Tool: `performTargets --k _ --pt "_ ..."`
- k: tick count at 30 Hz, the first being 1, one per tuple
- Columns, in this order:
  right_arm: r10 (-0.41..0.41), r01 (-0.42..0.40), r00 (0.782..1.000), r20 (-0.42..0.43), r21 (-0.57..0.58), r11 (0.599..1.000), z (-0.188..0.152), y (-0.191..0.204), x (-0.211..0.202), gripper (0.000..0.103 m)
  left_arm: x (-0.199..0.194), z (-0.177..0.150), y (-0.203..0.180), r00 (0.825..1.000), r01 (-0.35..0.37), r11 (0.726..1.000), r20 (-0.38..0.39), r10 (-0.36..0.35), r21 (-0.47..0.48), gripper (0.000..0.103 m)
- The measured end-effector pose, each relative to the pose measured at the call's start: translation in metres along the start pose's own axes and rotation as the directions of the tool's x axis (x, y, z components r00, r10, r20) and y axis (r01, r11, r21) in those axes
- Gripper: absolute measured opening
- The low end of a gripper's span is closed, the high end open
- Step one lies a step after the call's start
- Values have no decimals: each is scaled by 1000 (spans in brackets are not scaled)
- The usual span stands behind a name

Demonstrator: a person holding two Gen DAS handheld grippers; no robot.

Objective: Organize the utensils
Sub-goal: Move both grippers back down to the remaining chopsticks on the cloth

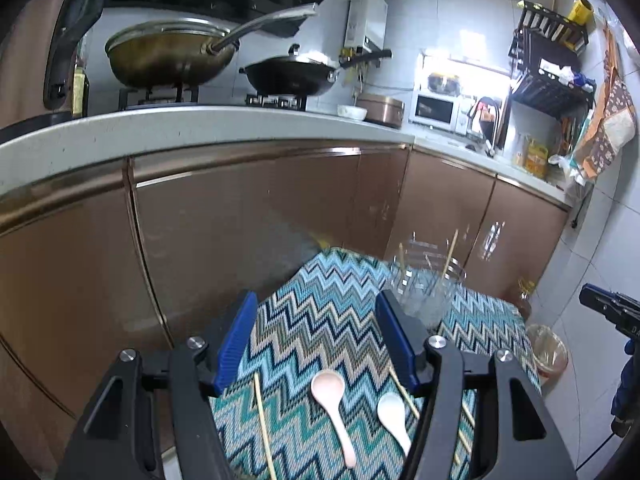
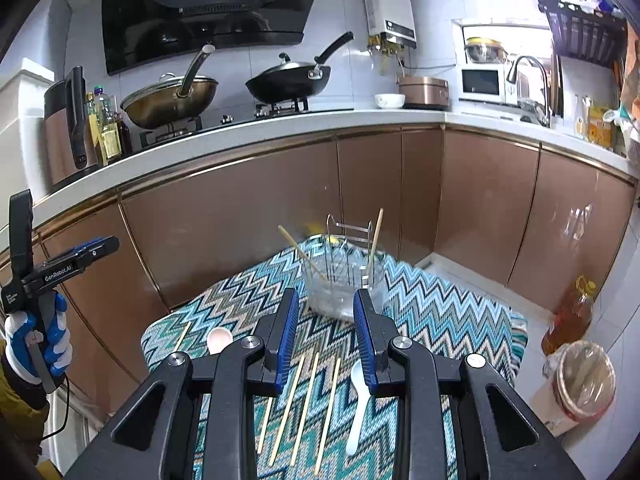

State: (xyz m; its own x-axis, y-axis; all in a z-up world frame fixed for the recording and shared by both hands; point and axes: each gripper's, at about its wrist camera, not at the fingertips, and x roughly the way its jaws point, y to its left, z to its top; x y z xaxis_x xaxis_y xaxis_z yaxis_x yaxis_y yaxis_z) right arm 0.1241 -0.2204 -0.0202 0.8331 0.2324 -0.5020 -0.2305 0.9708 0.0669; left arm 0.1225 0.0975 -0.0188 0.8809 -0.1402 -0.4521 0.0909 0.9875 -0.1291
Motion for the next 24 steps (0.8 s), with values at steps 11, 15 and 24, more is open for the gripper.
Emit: performTargets --k 11,15,24 --pt "3 -2 999 -43 24 1000 -11 -2 -5 28 -4 -18 -4 997 6 999 -73 -2 50 60" --pt "2 0 998 -56 30 1000 -13 -2 -4 28 -1 -22 -10 996 17 998 -91 -11 68 60" --pt "13 -7 993 -120 48 999 -21 -6 12 28 20 -34 -12 977 82 996 -200 -75 28 60"
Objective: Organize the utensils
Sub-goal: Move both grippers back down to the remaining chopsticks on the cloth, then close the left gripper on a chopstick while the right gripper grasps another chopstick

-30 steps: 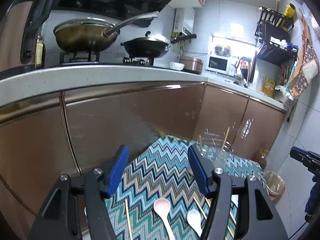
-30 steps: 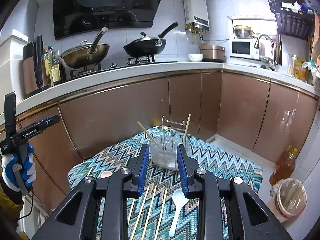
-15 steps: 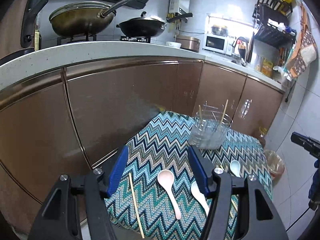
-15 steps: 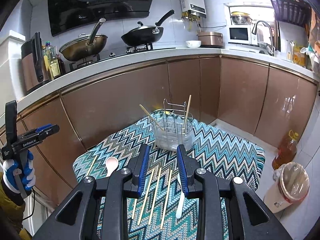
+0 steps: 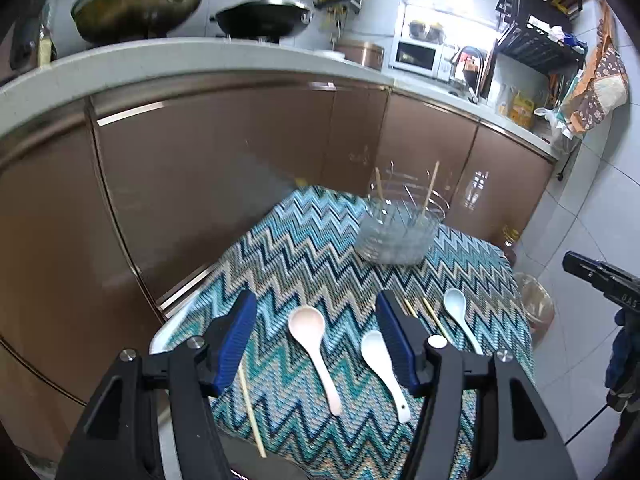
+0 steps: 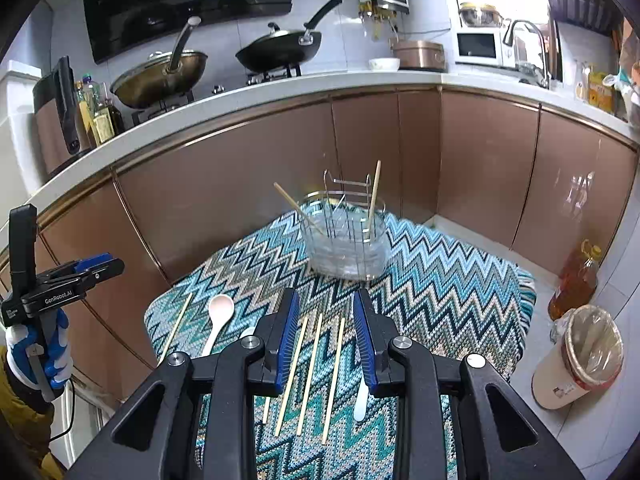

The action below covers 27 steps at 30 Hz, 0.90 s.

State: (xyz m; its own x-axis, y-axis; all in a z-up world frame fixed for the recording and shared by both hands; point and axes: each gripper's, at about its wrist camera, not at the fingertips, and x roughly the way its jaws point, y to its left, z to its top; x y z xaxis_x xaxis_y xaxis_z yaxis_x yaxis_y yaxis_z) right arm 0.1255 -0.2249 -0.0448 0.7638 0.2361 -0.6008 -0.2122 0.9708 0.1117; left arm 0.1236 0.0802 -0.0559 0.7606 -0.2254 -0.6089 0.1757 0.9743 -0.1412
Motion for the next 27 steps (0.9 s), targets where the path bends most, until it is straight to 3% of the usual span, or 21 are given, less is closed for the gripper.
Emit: performTargets --k 5,9,15,17,22,27 --pt "15 -16 997 -75 -9 1000 -6 2 23 28 26 -3 -5 992 73 996 -100 -78 -47 59" --pt "42 -44 986 -158 -12 999 -9 5 51 28 52 -4 -12 974 134 988 -174 -146 -80 59" --pt "74 -82 955 -288 -15 997 -15 3 104 25 109 1 -27 922 199 968 -307 -238 -153 53" --pt "86 -96 940 -329 -12 995 -17 2 122 23 134 2 -34 894 210 961 -362 -263 -179 48" --pt "112 -125 900 -420 -4 992 -21 -1 165 19 194 1 -45 825 197 951 -484 -292 -239 38" --pt "139 -145 865 -482 25 989 -22 -9 206 15 234 0 -52 787 164 949 -544 -292 -271 31"
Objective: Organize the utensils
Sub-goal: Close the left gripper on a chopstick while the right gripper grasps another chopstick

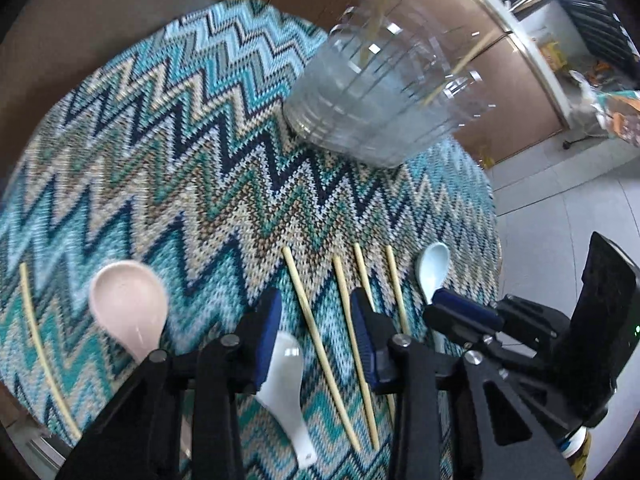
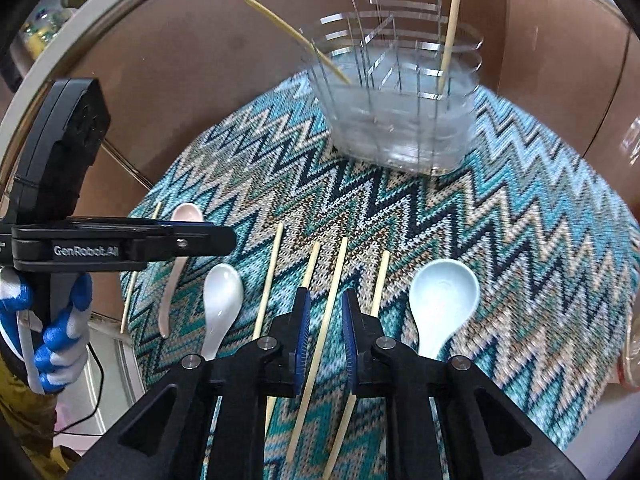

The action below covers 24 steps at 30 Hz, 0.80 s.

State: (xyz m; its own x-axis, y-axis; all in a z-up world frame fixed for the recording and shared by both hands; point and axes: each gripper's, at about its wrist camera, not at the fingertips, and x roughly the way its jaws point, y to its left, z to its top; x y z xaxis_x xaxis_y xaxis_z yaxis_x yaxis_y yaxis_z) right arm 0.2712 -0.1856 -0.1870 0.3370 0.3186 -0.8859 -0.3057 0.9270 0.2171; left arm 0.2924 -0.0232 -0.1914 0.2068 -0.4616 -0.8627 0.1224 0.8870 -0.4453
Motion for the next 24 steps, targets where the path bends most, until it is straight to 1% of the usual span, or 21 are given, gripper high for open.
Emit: performTargets --k 2,7,14,19,22,24 --pt "4 -4 1000 -22 0 1000 5 -3 12 14 11 7 0 1000 -2 1000 -25 2 -17 25" --pt "23 -22 997 -69 2 1000 14 -9 38 13 34 16 1 997 -24 999 -75 21 -49 17" --pt "28 -29 993 -118 -8 1000 25 -12 63 12 54 20 3 992 -56 996 -120 47 -74 16" --pt "10 -13 988 -152 -15 1000 27 -12 80 12 64 24 -4 990 -71 995 -124 62 -73 15" --pt "5 -7 988 -154 -13 1000 27 -11 84 10 70 23 -9 989 -94 993 -121 84 -78 7" --pt "-2 0 988 -152 -16 1000 28 -9 86 9 70 23 -10 990 -88 992 -113 78 -88 6"
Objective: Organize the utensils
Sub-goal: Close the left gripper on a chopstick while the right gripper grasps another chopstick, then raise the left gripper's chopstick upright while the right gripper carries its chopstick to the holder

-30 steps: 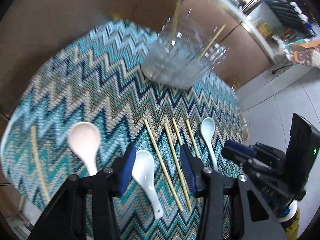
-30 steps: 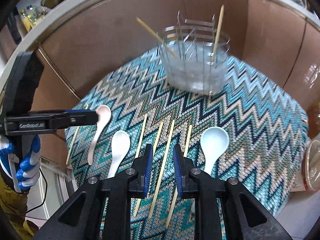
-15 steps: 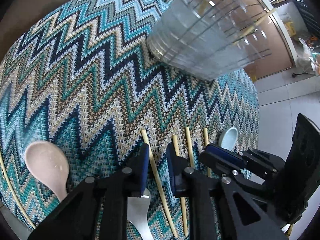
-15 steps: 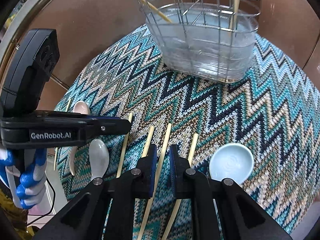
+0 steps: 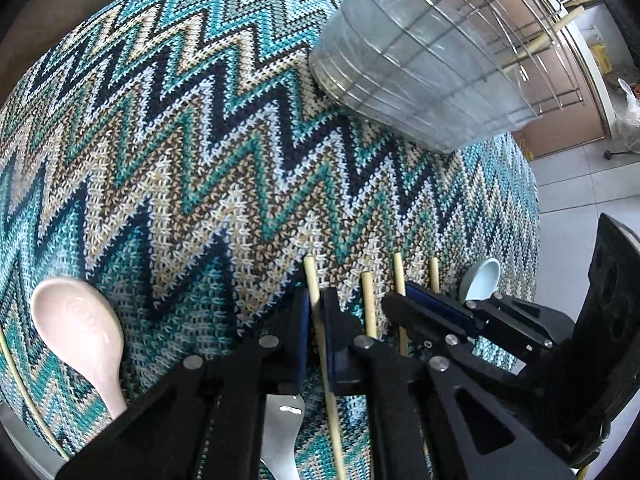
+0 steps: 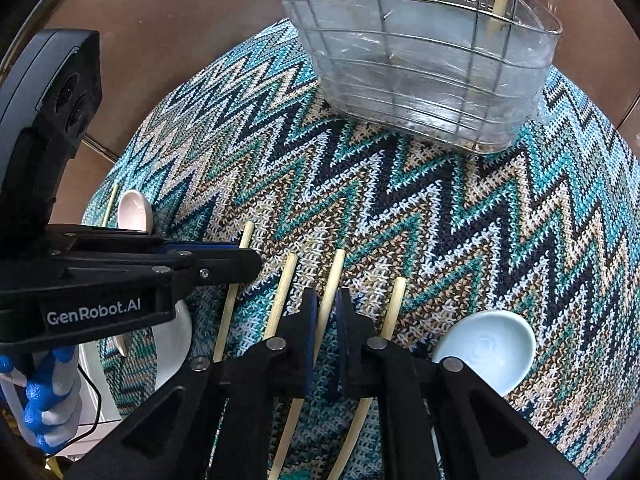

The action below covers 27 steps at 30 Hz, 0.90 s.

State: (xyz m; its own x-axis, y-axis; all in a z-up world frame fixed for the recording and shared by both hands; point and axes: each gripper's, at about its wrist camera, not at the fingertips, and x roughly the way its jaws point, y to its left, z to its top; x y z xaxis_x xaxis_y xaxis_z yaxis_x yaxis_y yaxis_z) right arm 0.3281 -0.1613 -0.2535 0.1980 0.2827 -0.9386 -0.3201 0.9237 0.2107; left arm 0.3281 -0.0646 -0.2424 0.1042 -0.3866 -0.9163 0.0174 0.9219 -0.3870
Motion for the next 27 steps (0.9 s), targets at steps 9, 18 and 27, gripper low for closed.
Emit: performTargets --k 9,18,27 --pt "34 -36 998 57 31 999 -14 -1 -27 5 -22 -17 3 997 54 998 61 -55 9 4" --pt "57 -62 977 204 18 998 -41 19 -92 5 -99 -51 -4 966 104 989 226 -126 110 4" --pt "44 -47 940 339 2 999 -75 44 -151 5 -172 -80 -8 901 120 972 388 -192 203 4"
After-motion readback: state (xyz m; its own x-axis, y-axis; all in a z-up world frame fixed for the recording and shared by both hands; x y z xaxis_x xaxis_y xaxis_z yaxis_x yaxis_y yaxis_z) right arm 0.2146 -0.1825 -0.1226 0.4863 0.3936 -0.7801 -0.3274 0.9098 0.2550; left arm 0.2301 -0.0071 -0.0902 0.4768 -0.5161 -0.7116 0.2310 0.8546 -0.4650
